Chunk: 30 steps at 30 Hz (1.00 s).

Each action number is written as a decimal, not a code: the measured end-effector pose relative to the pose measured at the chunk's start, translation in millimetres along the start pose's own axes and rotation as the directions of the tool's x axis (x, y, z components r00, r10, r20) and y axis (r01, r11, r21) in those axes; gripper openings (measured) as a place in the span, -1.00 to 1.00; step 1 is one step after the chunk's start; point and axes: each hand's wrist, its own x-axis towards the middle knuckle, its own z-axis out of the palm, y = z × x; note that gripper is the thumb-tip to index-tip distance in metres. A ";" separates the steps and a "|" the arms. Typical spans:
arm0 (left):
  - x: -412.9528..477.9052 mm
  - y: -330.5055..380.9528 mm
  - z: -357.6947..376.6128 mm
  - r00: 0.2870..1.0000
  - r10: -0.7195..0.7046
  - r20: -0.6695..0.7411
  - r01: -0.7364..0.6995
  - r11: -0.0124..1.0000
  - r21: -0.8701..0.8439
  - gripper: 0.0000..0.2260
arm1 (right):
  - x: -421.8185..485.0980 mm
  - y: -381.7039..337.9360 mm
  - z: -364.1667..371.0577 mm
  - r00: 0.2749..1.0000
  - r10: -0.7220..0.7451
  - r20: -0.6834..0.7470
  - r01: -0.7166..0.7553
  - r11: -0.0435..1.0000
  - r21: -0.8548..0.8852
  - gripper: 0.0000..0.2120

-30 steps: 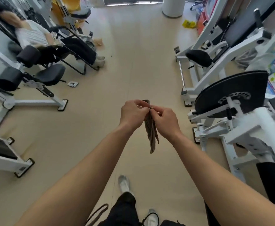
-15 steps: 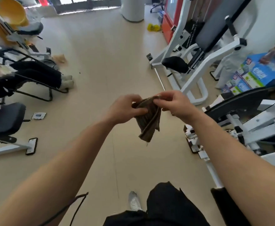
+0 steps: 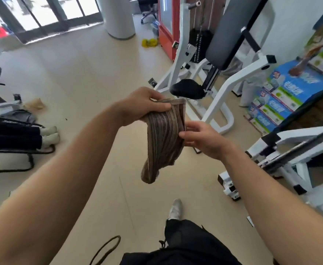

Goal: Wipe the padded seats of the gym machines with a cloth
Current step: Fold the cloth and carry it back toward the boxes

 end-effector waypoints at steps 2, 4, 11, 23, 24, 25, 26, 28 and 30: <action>38.9 -11.7 -9.4 0.987 -0.159 -0.035 0.127 0.887 -0.444 -0.81 | 30.9 -11.6 -20.1 0.997 -0.008 -0.075 0.020 0.988 0.156 -0.63; 75.2 -30.0 -6.2 0.950 -0.300 0.085 0.278 0.693 -0.665 -0.74 | 60.1 -23.4 -40.8 0.987 -0.014 -0.159 0.056 0.964 0.260 -0.66; 209.7 -35.2 26.5 0.969 -0.242 0.043 0.233 0.845 -0.482 -0.63 | 133.8 -34.7 -135.7 0.841 0.067 -0.537 0.052 0.978 0.204 -0.76; 453.8 19.7 44.5 0.952 0.146 0.269 -0.218 0.941 0.260 -0.64 | 217.6 -39.8 -286.6 0.507 0.116 -0.854 -0.216 0.976 0.005 -0.44; 473.6 26.2 45.8 0.937 0.159 0.311 -0.253 0.922 0.292 -0.61 | 223.4 -46.3 -296.5 0.496 0.108 -0.861 -0.291 0.955 -0.048 -0.47; 491.1 32.3 47.3 0.918 0.183 0.351 -0.307 0.890 0.337 -0.59 | 229.1 -52.7 -305.1 0.481 0.096 -0.871 -0.360 0.928 -0.097 -0.49; 508.2 37.9 50.5 0.894 0.227 0.386 -0.382 0.837 0.392 -0.62 | 235.1 -57.3 -314.6 0.464 0.084 -0.882 -0.430 0.892 -0.141 -0.50; 539.3 52.3 58.0 0.836 0.316 0.450 -0.528 0.687 0.499 -0.72 | 246.7 -66.2 -334.6 0.441 0.064 -0.895 -0.564 0.796 -0.221 -0.59; 565.4 68.2 65.4 0.794 0.347 0.499 -0.600 0.580 0.551 -0.80 | 254.8 -70.5 -354.3 0.411 0.060 -0.910 -0.648 0.721 -0.245 -0.75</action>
